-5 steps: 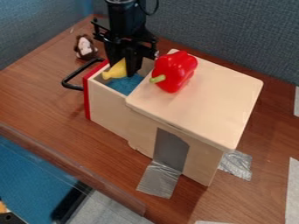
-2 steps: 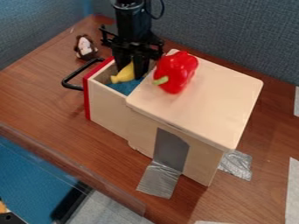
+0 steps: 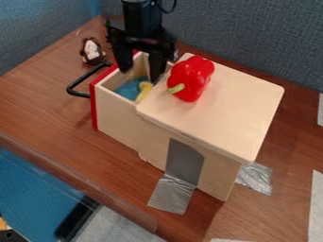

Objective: Put the yellow banana inside the drawer

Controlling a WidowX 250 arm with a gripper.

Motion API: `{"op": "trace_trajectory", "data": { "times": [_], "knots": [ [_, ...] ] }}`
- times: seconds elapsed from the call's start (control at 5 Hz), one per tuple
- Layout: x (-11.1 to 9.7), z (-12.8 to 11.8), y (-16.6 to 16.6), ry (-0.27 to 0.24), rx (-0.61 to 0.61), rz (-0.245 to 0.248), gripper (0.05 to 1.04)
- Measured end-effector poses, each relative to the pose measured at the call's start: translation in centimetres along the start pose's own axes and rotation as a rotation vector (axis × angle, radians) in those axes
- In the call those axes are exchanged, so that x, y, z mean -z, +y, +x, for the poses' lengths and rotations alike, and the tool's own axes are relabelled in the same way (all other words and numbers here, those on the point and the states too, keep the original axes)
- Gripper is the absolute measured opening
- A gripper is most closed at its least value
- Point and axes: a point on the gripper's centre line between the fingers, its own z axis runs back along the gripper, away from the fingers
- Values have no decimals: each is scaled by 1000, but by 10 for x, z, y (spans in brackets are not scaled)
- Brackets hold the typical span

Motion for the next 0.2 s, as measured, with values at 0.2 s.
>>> {"op": "trace_trajectory", "data": {
  "times": [0.2],
  "knots": [
    [-16,-8,4,-17,24,41,1002]
  ]
}}
